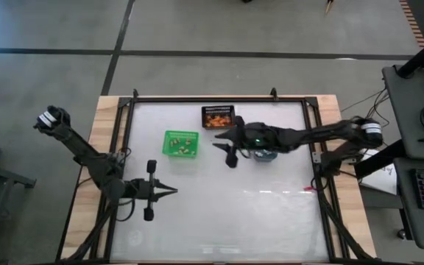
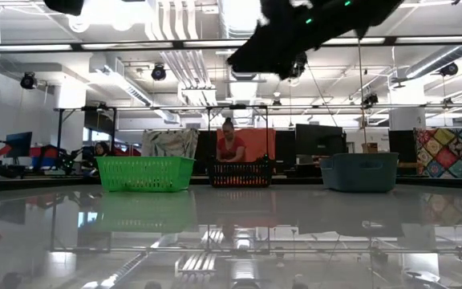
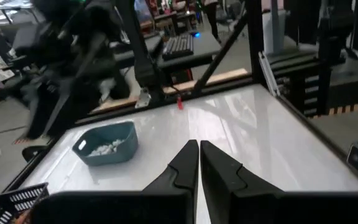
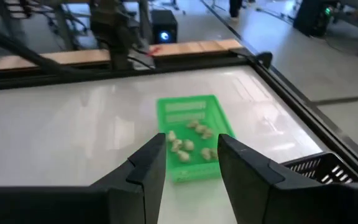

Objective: Sort Halloween decoration
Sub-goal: Return to Home Position

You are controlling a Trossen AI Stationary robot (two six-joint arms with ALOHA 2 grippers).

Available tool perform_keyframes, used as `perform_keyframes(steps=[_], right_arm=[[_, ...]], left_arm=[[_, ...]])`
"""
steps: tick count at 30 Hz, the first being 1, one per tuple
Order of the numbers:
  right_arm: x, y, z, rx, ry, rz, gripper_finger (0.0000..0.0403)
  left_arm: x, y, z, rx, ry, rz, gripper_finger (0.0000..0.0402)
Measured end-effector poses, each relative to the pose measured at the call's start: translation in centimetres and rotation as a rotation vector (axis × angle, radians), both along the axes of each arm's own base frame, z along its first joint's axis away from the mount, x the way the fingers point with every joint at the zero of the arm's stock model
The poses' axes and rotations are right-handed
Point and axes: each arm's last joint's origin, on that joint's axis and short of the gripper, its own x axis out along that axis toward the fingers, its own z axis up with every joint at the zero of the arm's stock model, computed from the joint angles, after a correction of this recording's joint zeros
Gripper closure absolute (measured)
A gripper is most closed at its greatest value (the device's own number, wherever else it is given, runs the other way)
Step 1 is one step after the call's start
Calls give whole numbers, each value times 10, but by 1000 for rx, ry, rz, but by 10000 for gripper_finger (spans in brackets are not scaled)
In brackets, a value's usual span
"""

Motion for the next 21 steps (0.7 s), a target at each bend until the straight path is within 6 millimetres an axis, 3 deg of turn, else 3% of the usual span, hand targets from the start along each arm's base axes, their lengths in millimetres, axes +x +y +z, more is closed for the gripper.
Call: perform_keyframes(steps=[8, 14, 21], right_arm=[[-54, 22, 10, -8, -62, 61, 263], [-95, 24, 1, -14, -106, 63, 262], [-141, 25, -11, -28, -169, 68, 267]], left_arm=[[2, 34, 4, 25, 74, -21, 402], [-4, 62, 7, 2, 51, -48, 402], [-23, 86, -3, -32, -6, -9, 402]])
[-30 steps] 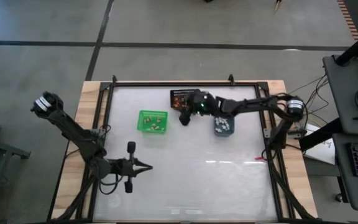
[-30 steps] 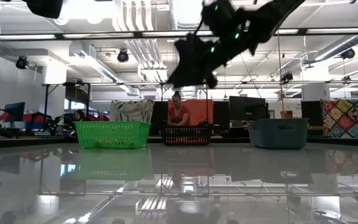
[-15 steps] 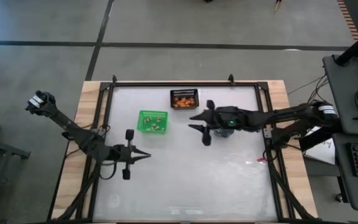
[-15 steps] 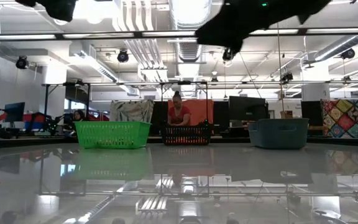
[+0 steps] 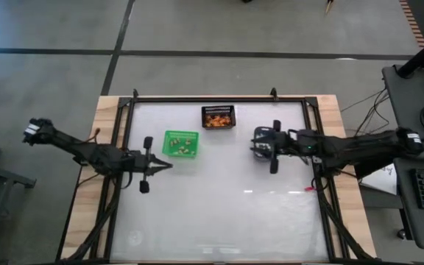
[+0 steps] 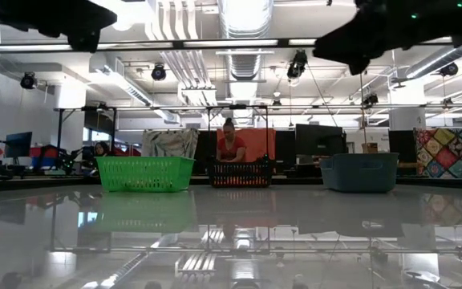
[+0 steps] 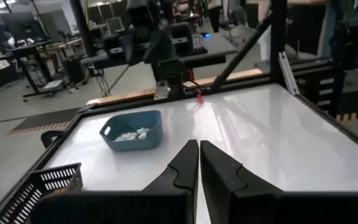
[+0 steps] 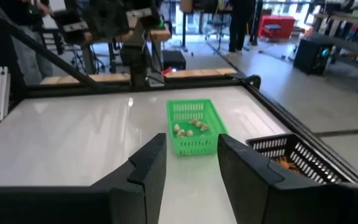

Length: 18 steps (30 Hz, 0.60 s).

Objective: Sort Halloween decoration
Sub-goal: Return to Home Position

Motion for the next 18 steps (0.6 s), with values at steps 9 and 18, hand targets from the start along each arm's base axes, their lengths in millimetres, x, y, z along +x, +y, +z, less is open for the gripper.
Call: perform_keyframes(steps=[9, 18], right_arm=[[-44, 1, -19, -3, -93, -1, 267], [-83, 2, -34, -6, -273, 4, 268]], left_arm=[[-25, 14, -23, -68, -127, 23, 402], [-45, 21, -52, -125, -273, 23, 402]])
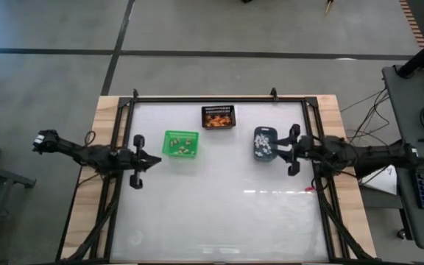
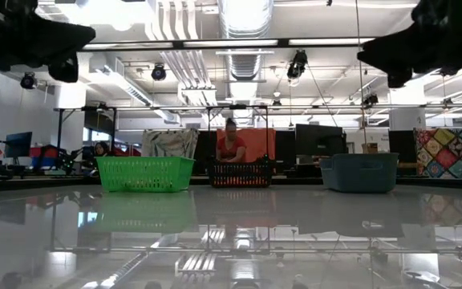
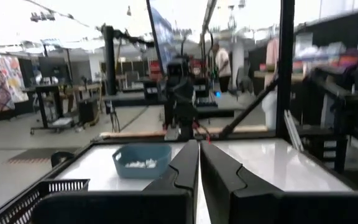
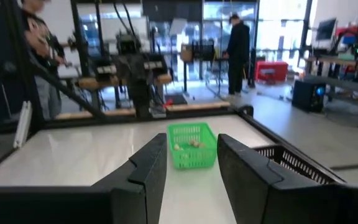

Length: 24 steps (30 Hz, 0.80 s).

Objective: Sort Halloween decoration
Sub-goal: Return to Home Position

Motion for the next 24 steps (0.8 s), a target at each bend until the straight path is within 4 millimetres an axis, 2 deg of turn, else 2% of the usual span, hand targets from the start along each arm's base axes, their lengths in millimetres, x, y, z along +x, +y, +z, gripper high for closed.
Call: perform_keyframes(steps=[2, 9, 17, 24], right_arm=[[-5, 0, -6, -1, -30, 5, 269], [-19, 2, -25, -13, -67, 36, 275], [-18, 2, -32, -93, 14, 57, 275], [-17, 2, -36, -171, 62, 50, 275]], left_arm=[[-3, 1, -8, -10, -25, 1, 402], [-9, 4, -8, -50, -36, 3, 402], [-9, 4, -12, -54, 0, 17, 402], [-8, 8, -15, -118, 27, 130, 402]])
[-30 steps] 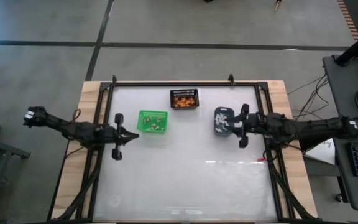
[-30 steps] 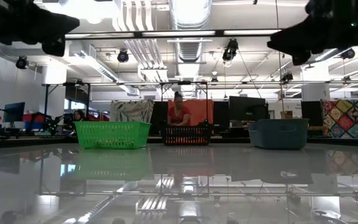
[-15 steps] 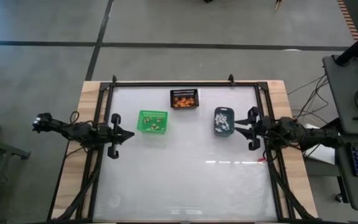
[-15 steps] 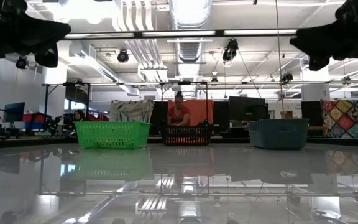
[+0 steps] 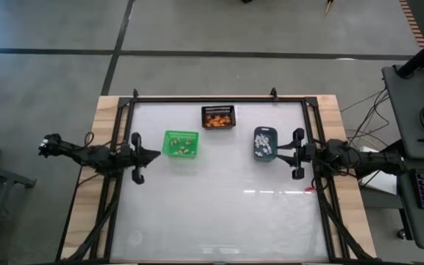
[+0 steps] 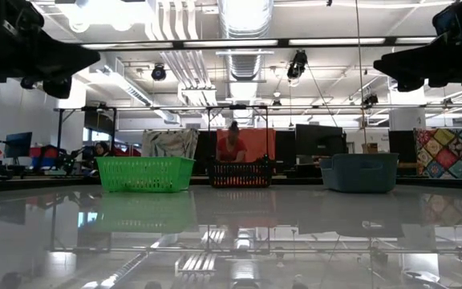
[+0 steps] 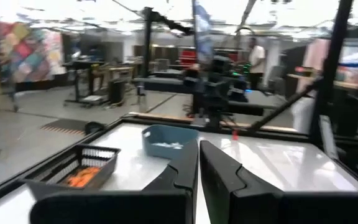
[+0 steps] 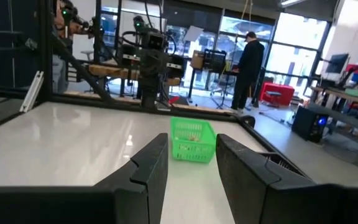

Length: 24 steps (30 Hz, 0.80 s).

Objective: Sort Halloween decoration
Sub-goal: Return to Home Position

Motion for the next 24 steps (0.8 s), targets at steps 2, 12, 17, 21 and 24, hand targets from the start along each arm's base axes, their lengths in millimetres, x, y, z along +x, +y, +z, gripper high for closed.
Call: perform_keyframes(steps=[2, 12, 17, 21, 24], right_arm=[[0, 0, 0, -15, 1, -1, 275], [0, 0, 0, 25, -1, 2, 275], [0, 0, 0, 36, -1, 2, 275], [0, 0, 0, 36, -1, 2, 275], [0, 0, 0, 36, 0, 2, 275]], left_arm=[[0, 1, 0, -8, 1, 25, 402], [1, 0, -2, 0, 18, 28, 402], [2, 0, -3, 4, 31, 28, 402], [3, 0, -4, 8, 42, 28, 402], [3, 0, -4, 12, 52, 28, 402]])
